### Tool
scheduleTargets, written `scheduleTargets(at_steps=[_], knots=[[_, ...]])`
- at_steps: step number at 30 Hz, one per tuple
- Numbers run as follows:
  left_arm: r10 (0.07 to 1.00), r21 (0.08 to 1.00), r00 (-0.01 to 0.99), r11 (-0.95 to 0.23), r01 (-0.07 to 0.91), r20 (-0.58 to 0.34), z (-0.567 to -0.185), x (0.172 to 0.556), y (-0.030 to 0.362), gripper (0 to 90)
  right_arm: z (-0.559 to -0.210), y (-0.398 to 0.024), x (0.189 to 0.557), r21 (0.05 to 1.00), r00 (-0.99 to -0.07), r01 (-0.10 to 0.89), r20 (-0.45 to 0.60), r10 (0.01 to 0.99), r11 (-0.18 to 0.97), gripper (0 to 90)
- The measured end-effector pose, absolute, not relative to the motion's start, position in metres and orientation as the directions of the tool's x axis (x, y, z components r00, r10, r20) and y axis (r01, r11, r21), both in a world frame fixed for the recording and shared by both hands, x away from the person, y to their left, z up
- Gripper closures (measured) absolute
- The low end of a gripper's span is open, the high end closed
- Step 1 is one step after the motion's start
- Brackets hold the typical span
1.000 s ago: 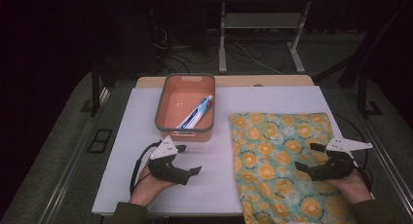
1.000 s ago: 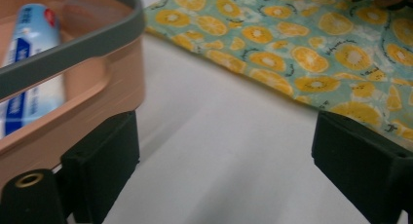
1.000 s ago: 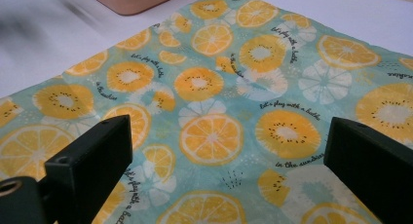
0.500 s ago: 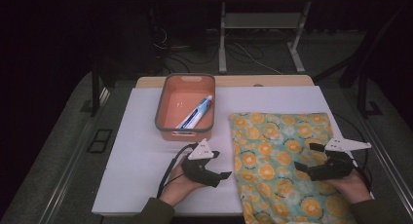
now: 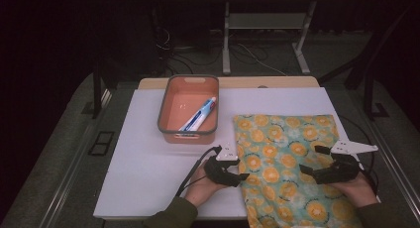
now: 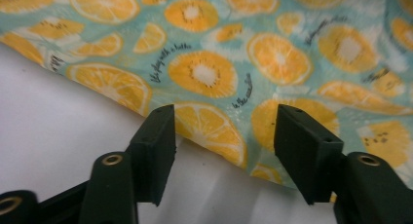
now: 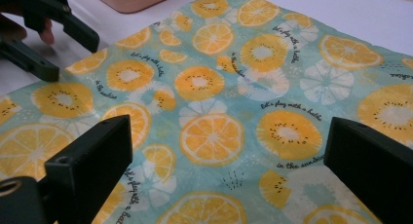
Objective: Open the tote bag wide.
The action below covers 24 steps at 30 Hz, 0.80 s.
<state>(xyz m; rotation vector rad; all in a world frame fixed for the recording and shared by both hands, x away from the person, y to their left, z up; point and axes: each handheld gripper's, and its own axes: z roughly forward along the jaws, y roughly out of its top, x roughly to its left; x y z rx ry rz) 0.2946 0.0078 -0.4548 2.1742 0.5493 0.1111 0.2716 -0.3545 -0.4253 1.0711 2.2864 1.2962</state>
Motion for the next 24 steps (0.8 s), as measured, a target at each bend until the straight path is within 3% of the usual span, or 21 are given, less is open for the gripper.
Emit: scheduleTargets(at_steps=[4,5,7,12,17,24], knots=[[0.418,0.757,0.907,-0.577,0.305,-0.047,-0.457,0.290,0.002,49.1,-0.425,-0.355,0.272,0.833,-0.677,0.456,0.095,0.730,0.314,3.6],[0.416,0.758,0.909,-0.586,0.285,-0.020,-0.457,0.289,0.001,57.2,-0.425,-0.355,0.272,0.832,-0.676,0.457,0.096,0.730,0.314,3.6],[0.414,0.761,0.910,-0.583,0.284,-0.023,-0.457,0.289,0.001,61.0,-0.425,-0.355,0.272,0.832,-0.676,0.458,0.097,0.730,0.314,3.6],[0.388,0.764,0.922,-0.592,0.258,-0.011,-0.457,0.288,0.000,88.9,-0.425,-0.354,0.271,0.831,-0.677,0.458,0.097,0.730,0.314,3.6],[0.404,0.767,0.914,-0.578,0.278,-0.027,-0.456,0.292,0.002,89.6,-0.425,-0.355,0.271,0.832,-0.676,0.459,0.100,0.730,0.310,3.6],[0.528,0.796,0.849,-0.520,0.309,0.016,-0.443,0.319,0.015,89.6,-0.424,-0.355,0.270,0.833,-0.679,0.454,0.093,0.728,0.316,3.6]])
